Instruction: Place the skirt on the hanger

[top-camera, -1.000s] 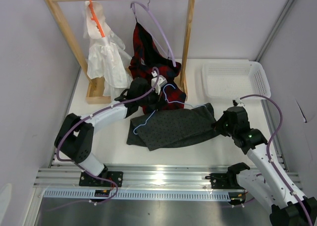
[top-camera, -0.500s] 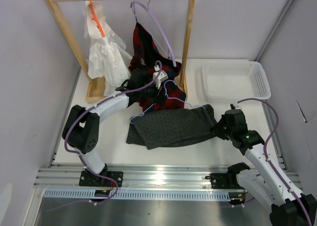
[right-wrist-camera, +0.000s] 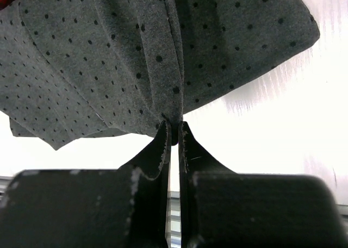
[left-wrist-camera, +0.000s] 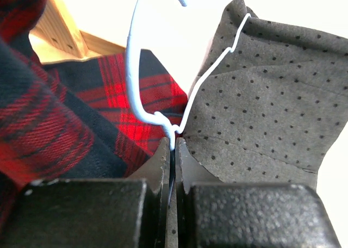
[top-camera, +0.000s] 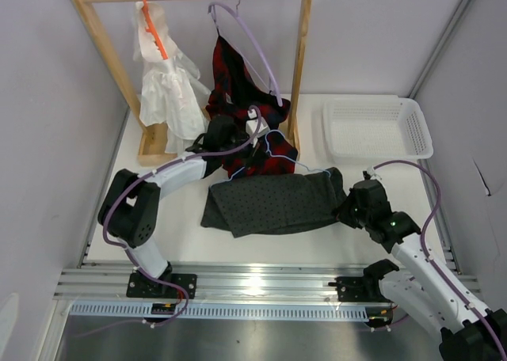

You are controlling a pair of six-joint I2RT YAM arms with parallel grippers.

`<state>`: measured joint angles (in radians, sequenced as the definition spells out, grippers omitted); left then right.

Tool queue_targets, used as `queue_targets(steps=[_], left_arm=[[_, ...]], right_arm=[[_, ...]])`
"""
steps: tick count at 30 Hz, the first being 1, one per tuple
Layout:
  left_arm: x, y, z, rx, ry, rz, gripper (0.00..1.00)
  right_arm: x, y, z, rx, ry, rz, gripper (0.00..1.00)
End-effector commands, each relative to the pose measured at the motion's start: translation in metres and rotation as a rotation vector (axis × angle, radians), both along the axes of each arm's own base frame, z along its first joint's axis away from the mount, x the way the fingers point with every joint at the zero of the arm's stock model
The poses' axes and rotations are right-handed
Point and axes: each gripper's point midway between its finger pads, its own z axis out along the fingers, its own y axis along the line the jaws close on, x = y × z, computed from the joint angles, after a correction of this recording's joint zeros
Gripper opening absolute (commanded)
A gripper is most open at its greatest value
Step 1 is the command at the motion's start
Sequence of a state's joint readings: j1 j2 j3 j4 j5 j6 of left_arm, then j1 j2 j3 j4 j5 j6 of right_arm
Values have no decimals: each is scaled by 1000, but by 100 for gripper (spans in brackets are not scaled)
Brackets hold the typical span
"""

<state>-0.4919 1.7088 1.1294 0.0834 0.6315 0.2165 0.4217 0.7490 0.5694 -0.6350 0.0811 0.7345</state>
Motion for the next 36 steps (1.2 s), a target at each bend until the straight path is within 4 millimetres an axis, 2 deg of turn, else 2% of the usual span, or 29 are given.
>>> queue_targets(steps=[1, 7, 8, 9, 11, 13, 16, 17, 19, 20, 22, 27, 30, 31, 33, 36], left_arm=[[21, -7, 62, -72, -321, 10, 0], [30, -13, 63, -61, -357, -18, 0], [27, -13, 61, -55, -337, -32, 0], [26, -19, 72, -68, -347, -55, 0], [16, -24, 70, -59, -327, -96, 0], [6, -34, 84, -67, -353, -137, 0], [-3, -38, 90, -58, -356, -158, 0], [0, -35, 101, -61, -395, -122, 0], [3, -30, 105, -56, -419, -81, 0], [4, -27, 121, -72, -456, -58, 0], [2, -22, 136, -89, -465, -23, 0], [-21, -8, 185, -152, -505, 7, 0], [-32, 1, 201, -165, -513, 29, 0], [-39, 6, 213, -182, -532, 39, 0], [-48, 10, 220, -197, -529, 45, 0], [-63, 15, 237, -209, -540, 45, 0]], right_arm=[[-7, -3, -1, -13, 6, -19, 0], [-10, -3, 4, -20, 13, -21, 0], [-10, -3, 4, -18, 12, -21, 0], [-11, -3, 2, -19, 15, -20, 0], [-11, -2, -2, -26, 26, -21, 0], [-8, -2, -5, -30, 27, -30, 0], [-5, -3, -4, -35, 19, -36, 0], [-4, -2, -5, -35, 17, -36, 0], [-4, -1, -5, -33, 21, -32, 0], [-4, -2, -6, -34, 20, -32, 0], [-4, -1, -5, -24, 10, -30, 0], [-3, 3, -11, -11, 19, -22, 0], [-1, 4, -10, -7, 4, -19, 3], [0, 4, -9, -6, -2, -20, 3], [2, 6, -9, -1, -7, -14, 4], [7, 12, -7, 20, -25, 3, 19]])
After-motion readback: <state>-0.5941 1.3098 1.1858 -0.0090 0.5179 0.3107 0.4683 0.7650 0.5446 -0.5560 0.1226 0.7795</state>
